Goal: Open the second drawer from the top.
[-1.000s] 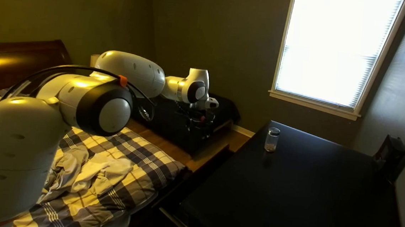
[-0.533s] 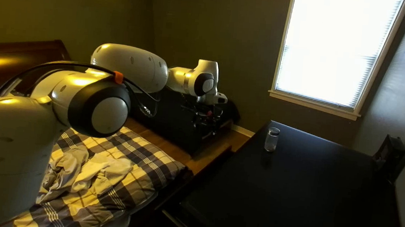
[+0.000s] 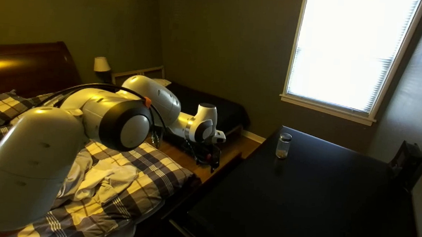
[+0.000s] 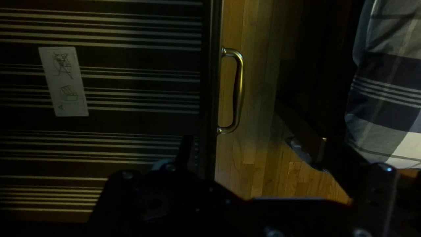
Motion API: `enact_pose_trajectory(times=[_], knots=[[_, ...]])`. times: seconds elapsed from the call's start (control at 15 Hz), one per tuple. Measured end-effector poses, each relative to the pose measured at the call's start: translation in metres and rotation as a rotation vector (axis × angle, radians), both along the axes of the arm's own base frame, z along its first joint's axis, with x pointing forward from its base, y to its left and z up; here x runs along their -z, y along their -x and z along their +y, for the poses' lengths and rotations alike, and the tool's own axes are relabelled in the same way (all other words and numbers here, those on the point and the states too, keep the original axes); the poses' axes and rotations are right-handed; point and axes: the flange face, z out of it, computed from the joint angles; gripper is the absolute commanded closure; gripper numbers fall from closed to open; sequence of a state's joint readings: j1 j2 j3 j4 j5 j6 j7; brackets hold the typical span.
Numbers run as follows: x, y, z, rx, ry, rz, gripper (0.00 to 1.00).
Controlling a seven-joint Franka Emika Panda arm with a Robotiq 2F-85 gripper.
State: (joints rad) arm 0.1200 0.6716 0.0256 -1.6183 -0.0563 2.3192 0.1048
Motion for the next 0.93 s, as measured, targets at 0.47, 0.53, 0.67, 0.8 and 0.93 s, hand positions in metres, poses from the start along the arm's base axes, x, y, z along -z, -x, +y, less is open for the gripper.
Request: enact_pose_trajectory(times=[0.47,0.53,0.67,0.8,0.93], knots=[[0.066,0.011,-0.005,-0.005,-0.012,-0.091,0.0],[0.07,0.013,-0.006,-0.006,-0.012,-0.099,0.0],[0.074,0.016,-0.008,-0.007,-0.013,-0.108,0.0],[0.077,0.019,-0.008,-0.009,-0.018,-0.11,0.0],[0.077,0.019,-0.005,-0.008,-0.044,-0.107,0.0]])
